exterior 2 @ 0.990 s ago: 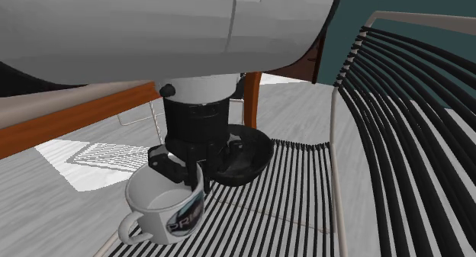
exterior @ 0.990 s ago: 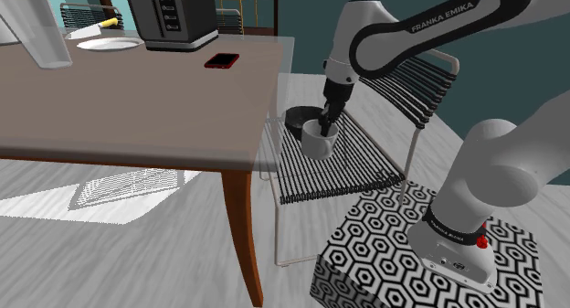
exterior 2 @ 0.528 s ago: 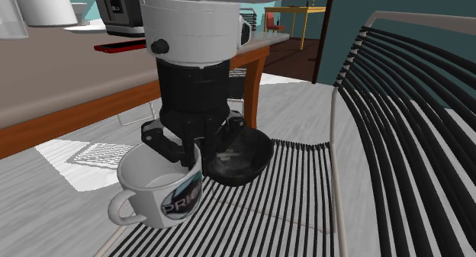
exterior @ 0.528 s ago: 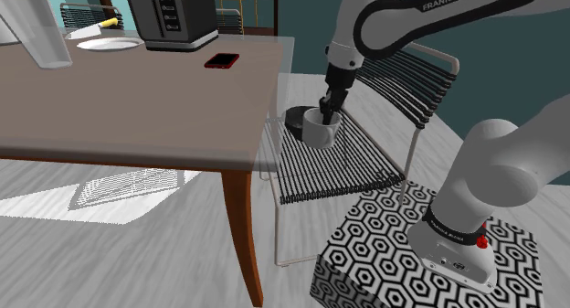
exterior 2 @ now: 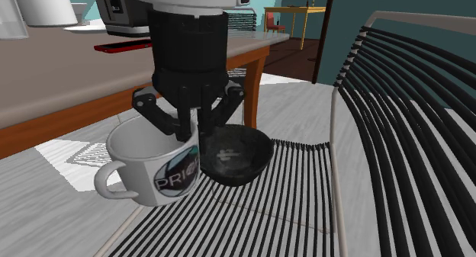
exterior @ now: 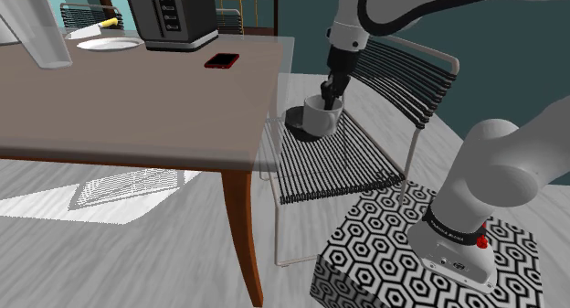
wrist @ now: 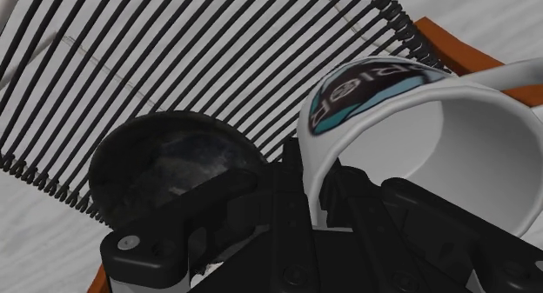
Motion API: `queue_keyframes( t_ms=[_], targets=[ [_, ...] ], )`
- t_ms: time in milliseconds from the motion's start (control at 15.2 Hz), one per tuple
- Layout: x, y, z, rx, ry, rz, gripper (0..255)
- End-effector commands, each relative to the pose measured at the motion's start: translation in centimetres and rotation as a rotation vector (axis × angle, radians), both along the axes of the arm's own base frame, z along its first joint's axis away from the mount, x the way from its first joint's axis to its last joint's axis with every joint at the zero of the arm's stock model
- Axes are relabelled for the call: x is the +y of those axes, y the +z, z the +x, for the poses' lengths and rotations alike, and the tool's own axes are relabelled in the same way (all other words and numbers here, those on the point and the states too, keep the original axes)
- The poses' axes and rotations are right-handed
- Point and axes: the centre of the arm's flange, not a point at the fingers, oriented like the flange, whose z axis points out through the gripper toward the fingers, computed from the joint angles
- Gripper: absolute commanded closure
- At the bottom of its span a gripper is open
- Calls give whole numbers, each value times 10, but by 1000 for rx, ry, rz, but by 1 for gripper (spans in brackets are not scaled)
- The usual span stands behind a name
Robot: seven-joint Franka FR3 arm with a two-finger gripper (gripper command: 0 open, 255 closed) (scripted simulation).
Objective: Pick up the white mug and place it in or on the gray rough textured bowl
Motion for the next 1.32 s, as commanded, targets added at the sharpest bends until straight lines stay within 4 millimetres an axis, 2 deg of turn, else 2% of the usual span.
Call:
queue_keyframes(
  t_ms=[0, 858, 1254],
  targets=[
    [0, 8, -1, 0, 0, 0, 255],
    [-129, 19, 117, 0, 0, 0, 255],
    [-129, -12, 117, 0, 0, 0, 255]
  ],
)
